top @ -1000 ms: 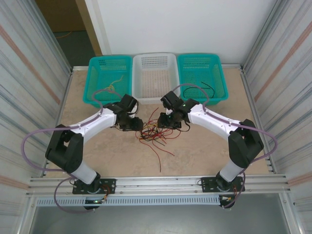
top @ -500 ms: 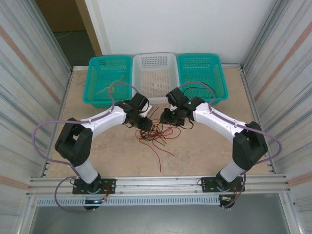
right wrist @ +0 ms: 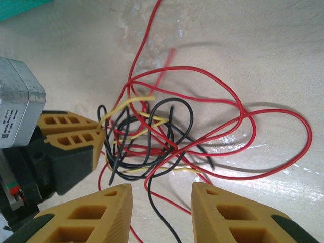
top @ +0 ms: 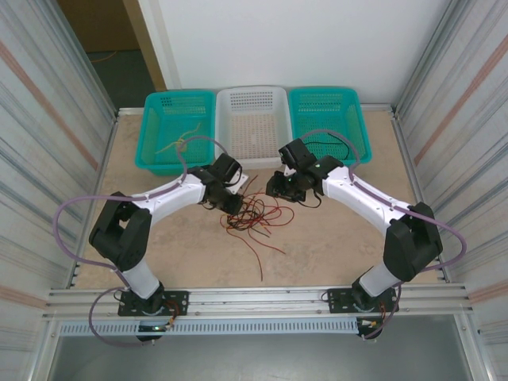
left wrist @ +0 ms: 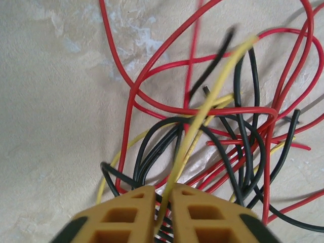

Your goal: Untangle the cables

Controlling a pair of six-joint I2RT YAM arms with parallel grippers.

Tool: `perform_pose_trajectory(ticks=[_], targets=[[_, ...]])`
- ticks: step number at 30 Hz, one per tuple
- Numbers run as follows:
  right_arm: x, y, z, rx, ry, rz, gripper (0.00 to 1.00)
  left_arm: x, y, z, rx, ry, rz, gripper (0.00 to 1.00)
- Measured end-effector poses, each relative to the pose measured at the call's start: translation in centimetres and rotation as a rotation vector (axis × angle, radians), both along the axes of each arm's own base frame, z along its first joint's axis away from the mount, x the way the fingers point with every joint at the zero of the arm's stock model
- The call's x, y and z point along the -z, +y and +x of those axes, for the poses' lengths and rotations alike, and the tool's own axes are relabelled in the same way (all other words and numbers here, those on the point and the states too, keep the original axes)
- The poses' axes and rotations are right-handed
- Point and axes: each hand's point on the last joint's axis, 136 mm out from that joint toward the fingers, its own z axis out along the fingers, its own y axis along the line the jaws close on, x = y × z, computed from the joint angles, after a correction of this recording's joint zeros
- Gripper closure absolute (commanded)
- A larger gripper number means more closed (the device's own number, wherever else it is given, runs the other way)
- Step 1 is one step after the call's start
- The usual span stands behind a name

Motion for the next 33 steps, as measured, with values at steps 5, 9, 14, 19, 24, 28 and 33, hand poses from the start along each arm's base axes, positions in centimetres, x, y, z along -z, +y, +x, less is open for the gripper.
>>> perform_pose_trajectory(ticks=[5, 9, 14, 19, 24, 28, 33], targets=[[-0.3, -0.1, -0.1, 0.0, -0.007, 0.004, 0.64, 0.0, 0.1, -0.1, -0.003, 0.008, 0.003, 1.0], [-0.9, 0.0, -0.2, -0.004, -0.02, 0.014, 0.62, -1.6, 0.1, -0.4, -0.025, 0.011, -0.018, 1.0], [-1.5, 1.3, -0.9, -0.047, -0.038, 0.046, 0.55, -7.0, -0.6, -0.5, -0.074, -0.02, -0.137, 1.0], [-2.2, 3.7, -2.3, -0.129, -0.056, 0.089, 0.44, -11.5, -0.1, -0.5, -0.171, 0.004, -0.301, 1.0], [-2.2, 5.5, -3.0, -0.183, -0.064, 0.116, 0.39, -15.0, 0.7, -1.0, -0.247, 0.033, -0.448, 1.0], [-1.9, 5.5, -2.8, -0.177, -0.056, 0.116, 0.33, -18.4, 0.3, -1.9, -0.25, 0.031, -0.549, 1.0], [-1.8, 6.0, -2.4, -0.18, -0.055, 0.123, 0.3, -22.2, -0.1, -2.3, -0.256, 0.014, -0.644, 1.0]])
